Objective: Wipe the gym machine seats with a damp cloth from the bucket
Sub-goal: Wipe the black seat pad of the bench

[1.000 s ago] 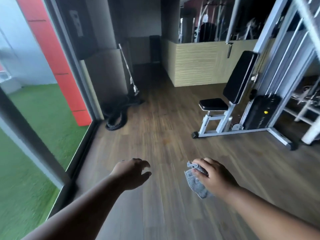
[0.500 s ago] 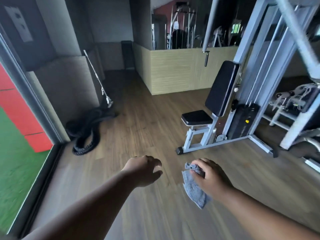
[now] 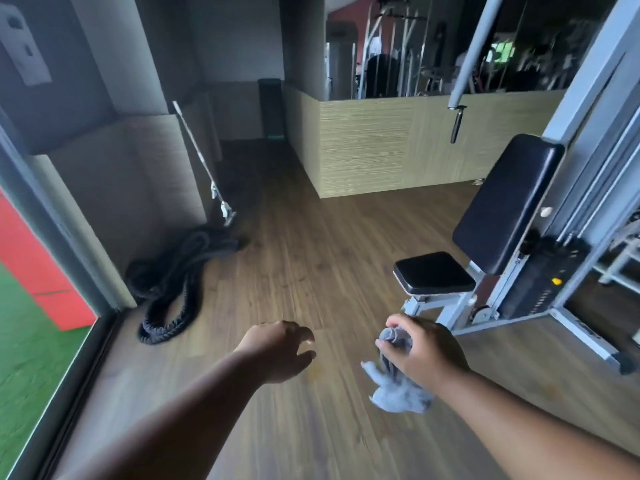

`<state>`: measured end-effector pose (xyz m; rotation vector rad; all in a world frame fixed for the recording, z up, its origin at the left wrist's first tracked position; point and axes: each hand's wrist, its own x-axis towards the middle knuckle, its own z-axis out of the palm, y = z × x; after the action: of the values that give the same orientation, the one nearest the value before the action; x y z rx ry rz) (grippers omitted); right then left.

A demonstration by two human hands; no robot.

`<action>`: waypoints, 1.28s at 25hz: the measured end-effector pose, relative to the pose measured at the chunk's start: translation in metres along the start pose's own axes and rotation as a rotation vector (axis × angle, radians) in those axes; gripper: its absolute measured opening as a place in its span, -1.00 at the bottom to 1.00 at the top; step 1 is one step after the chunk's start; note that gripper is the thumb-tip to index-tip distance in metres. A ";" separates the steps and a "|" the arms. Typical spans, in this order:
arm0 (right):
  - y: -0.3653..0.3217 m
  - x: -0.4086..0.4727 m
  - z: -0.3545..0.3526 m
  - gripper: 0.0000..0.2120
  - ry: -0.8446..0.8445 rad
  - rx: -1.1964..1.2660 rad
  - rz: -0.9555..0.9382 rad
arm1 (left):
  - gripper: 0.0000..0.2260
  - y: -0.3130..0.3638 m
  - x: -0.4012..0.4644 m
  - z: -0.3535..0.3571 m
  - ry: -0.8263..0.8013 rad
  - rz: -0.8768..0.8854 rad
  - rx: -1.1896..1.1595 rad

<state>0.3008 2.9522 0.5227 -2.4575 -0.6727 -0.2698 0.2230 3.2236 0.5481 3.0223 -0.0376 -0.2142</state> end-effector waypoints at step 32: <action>0.423 0.388 0.107 -0.84 -0.022 -0.062 0.556 | -0.69 0.079 0.698 0.115 -0.356 0.264 -0.135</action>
<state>0.8561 2.8704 0.3620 -2.5912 0.0281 -0.0432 0.8956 3.1100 0.3466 2.7676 -0.4288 -0.6919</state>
